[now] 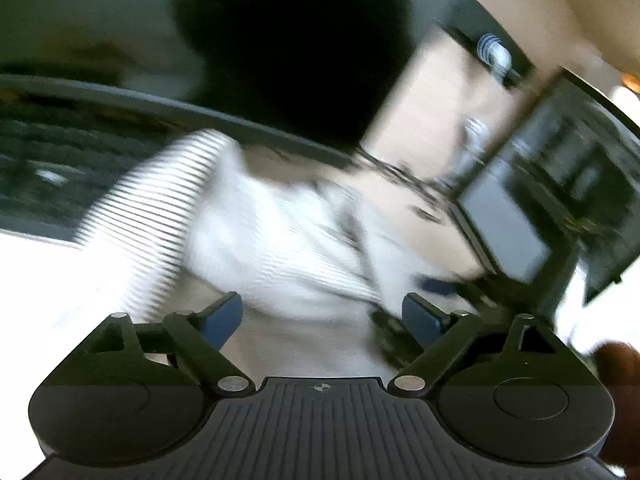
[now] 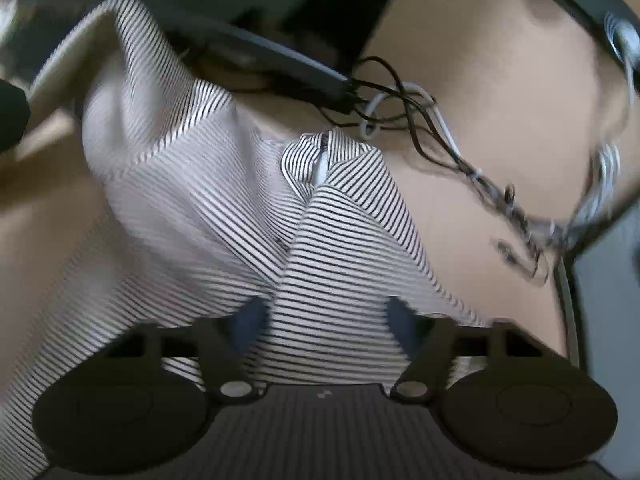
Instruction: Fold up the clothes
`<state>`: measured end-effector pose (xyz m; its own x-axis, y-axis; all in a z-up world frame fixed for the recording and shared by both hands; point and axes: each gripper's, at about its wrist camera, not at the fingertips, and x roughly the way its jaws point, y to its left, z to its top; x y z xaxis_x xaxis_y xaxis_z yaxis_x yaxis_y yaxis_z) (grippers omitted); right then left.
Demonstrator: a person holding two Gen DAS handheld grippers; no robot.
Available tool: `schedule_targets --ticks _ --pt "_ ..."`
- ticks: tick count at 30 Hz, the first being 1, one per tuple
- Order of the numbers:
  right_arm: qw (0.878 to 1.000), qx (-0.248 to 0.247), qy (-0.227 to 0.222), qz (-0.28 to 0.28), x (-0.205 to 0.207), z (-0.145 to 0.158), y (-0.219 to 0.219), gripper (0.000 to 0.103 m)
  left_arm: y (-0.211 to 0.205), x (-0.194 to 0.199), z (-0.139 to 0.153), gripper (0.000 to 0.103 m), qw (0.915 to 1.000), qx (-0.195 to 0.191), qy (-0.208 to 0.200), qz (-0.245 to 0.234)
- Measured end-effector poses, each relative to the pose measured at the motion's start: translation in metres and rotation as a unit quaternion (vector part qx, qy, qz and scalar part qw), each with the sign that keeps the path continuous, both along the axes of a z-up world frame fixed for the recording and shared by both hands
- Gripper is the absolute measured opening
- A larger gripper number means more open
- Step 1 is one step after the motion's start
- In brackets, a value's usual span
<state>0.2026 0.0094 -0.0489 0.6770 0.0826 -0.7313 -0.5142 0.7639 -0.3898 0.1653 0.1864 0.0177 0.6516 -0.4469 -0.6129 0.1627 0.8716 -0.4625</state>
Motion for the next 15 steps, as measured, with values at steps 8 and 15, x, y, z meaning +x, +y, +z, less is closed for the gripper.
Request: schedule_targets --ticks 8,15 --pt "0.989 -0.083 -0.12 0.001 0.046 0.062 -0.082 0.006 -0.063 0.05 -0.046 0.095 0.9971 -0.066 0.02 -0.033" --pt "0.982 -0.095 -0.154 -0.057 0.153 0.062 -0.12 0.0 -0.062 0.062 -0.075 0.086 0.9973 -0.04 0.061 -0.001"
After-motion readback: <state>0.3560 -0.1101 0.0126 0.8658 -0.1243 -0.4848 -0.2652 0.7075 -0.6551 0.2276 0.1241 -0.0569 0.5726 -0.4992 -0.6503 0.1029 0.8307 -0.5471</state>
